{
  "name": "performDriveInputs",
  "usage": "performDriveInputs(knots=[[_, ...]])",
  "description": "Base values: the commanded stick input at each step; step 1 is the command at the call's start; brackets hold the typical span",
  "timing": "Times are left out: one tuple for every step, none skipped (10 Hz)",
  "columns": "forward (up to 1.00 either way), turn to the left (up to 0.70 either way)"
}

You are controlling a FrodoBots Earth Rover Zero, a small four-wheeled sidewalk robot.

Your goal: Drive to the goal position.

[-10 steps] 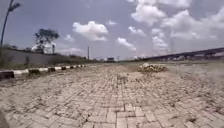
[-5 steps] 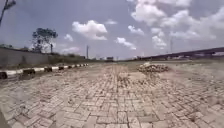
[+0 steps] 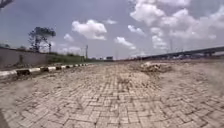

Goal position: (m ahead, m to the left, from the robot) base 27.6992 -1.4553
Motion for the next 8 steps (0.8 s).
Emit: performDriveInputs(knots=[[0.85, 0.00], [0.85, 0.00], [0.85, 0.00], [0.85, 0.00], [0.85, 0.00], [0.85, 0.00], [0.85, 0.00], [0.85, 0.00]])
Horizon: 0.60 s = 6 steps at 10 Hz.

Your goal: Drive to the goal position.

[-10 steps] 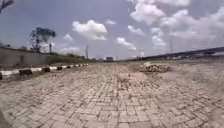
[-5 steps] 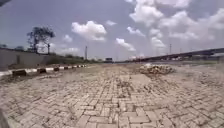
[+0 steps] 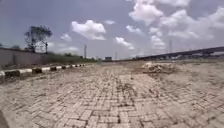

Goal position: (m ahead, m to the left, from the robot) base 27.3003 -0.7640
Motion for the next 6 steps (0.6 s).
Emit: performDriveInputs(knots=[[0.85, 0.00], [0.85, 0.00], [0.85, 0.00], [0.85, 0.00], [0.85, 0.00], [0.85, 0.00]])
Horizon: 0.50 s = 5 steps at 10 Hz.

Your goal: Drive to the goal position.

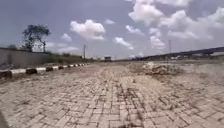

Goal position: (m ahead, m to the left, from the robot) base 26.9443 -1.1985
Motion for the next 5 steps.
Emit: performDriveInputs(knots=[[0.85, 0.00], [0.85, 0.00], [0.85, 0.00], [0.85, 0.00], [0.85, 0.00]])
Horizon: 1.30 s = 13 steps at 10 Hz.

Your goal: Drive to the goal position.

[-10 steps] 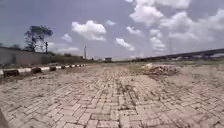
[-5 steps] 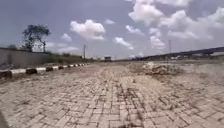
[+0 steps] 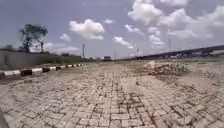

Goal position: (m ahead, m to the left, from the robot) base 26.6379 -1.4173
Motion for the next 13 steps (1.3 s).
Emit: performDriveInputs(knots=[[0.85, 0.00], [0.85, 0.00], [0.85, 0.00], [0.85, 0.00], [0.85, 0.00], [0.85, 0.00], [0.95, 0.00], [1.00, 0.00], [1.00, 0.00], [1.00, 0.00], [1.00, 0.00], [1.00, 0.00], [1.00, 0.00]])
